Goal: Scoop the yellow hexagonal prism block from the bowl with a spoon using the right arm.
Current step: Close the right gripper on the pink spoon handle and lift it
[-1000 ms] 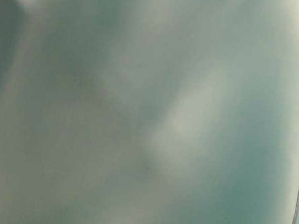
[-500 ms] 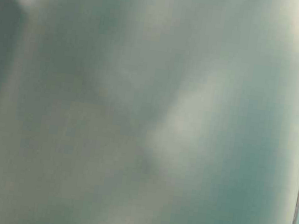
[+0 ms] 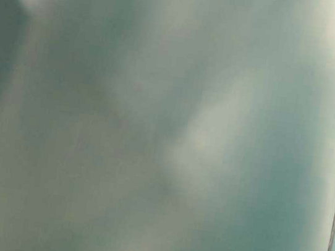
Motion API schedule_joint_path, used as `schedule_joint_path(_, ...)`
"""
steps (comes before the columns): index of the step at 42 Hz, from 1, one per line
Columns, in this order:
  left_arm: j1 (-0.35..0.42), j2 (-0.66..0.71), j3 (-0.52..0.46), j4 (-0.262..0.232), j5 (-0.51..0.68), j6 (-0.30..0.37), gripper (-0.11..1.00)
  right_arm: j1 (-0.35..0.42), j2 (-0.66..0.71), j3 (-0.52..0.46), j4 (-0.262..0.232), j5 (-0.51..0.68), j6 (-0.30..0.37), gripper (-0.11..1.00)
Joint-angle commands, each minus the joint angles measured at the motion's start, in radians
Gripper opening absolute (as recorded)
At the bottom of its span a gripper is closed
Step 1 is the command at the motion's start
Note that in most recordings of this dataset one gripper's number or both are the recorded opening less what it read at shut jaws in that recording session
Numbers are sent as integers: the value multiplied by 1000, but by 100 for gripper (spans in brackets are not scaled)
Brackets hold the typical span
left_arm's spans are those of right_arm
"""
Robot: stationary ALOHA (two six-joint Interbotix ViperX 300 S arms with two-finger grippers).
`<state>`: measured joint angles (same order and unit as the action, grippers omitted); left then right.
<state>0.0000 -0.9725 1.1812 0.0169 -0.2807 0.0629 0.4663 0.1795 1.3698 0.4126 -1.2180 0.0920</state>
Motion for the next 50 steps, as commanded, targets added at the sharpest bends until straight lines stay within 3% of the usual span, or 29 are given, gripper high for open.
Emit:
schedule_joint_path(1, 2, 11, -23, 3, -9, 2, 0, 5, -8, -5, 2, 3, 0, 51)
schedule_joint_path(36, 2, 17, -23, 3, -12, 0, 0, 6, -5, -9, 2, 26, -5, 50)
schedule_joint_path(41, 2, 17, -23, 3, -18, 0, 0, 6, -5, -11, 2, 26, -5, 42)
schedule_joint_path(46, 2, 15, -25, 3, -23, 0, 0, 5, -5, -11, 2, 20, -5, 22)
schedule_joint_path(50, 0, 15, -23, 3, -21, 0, 0, 5, -11, -11, 2, 20, -3, 22)
